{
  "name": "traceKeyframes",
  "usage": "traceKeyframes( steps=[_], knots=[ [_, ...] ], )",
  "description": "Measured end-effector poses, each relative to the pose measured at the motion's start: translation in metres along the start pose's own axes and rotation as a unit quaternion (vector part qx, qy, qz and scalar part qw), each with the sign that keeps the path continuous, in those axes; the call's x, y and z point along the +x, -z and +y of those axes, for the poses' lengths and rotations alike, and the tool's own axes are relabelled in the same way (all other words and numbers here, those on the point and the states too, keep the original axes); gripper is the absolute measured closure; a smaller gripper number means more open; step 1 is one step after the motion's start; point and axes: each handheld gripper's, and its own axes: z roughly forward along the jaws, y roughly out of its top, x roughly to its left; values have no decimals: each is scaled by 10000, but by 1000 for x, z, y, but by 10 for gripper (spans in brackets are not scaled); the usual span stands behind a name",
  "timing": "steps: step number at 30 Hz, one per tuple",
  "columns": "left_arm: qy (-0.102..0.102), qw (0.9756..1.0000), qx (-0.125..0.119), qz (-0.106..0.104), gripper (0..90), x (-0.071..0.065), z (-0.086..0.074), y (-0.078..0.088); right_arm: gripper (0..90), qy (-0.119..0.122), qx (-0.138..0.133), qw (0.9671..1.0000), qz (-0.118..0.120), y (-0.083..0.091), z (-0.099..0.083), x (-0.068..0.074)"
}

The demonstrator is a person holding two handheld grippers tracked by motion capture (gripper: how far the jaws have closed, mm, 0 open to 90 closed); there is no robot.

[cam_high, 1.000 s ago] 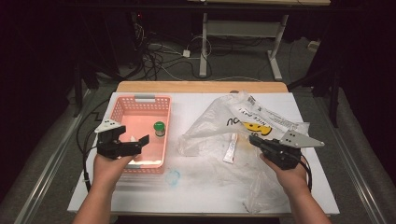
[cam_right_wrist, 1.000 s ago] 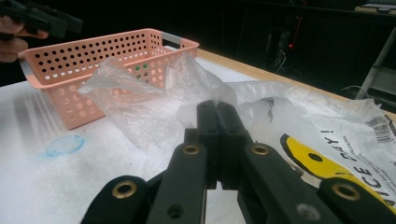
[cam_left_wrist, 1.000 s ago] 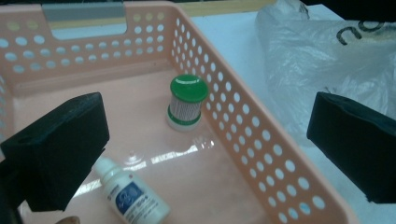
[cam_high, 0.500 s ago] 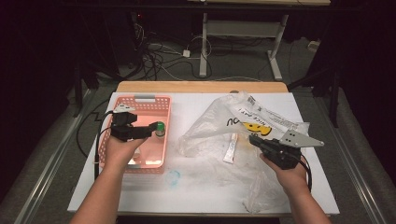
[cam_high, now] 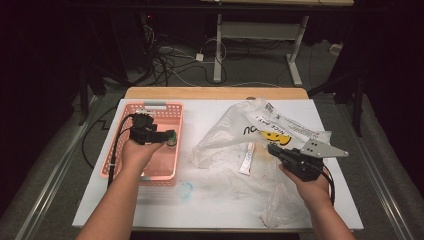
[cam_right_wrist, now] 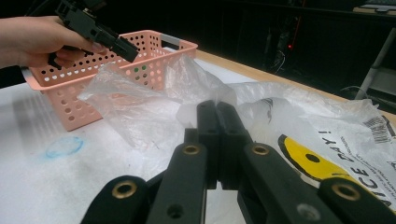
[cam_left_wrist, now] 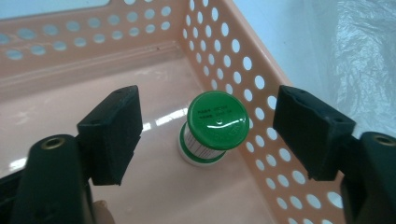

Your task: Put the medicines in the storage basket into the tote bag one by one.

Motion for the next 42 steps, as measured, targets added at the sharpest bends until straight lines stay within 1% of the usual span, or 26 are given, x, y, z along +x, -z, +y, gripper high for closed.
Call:
traceKeyframes(
  steps=[2,4,7,8,10,14,16,20,23,29,32,35,38,39,42],
  knots=[
    [-3,10000,65,23,257,0,1,-3,900,5,3,10000,3,0,0,0],
    [30,9999,121,-15,263,1,2,-5,900,-27,10,10000,7,0,0,1],
    [-5,9998,217,21,280,2,3,-9,900,4,2,10000,3,0,0,0],
    [-6,9997,247,1,286,2,4,-11,900,3,1,10000,3,0,0,0],
    [10,9996,280,-35,288,2,4,-13,900,7,-2,10000,2,0,0,0],
    [-2,9994,341,-43,296,0,4,-19,900,2,-3,10000,-6,0,0,0],
    [-2,9992,406,-4,310,0,4,-22,900,5,-1,10000,-5,0,0,-1],
    [-49,9986,529,-7,352,-1,3,-26,900,-1,-4,10000,-5,0,0,-1],
    [-69,9981,607,48,363,0,3,-28,900,-12,-2,10000,-9,1,0,-1],
    [-98,9979,635,98,379,0,4,-30,900,-14,11,10000,-2,0,0,-1],
    [-157,9972,706,208,403,-2,4,-32,900,-2,12,10000,-3,0,0,-1],
    [-192,9970,722,224,424,-3,5,-34,900,0,14,10000,-2,0,0,-1],
    [-269,9966,736,272,464,-4,6,-35,900,-7,13,10000,-2,0,0,-1],
    [-316,9962,752,300,492,-5,5,-35,900,-9,14,10000,-3,0,0,-1],
    [-373,9958,739,379,500,-7,5,-35,900,-22,11,10000,-9,1,0,-1]
  ],
)
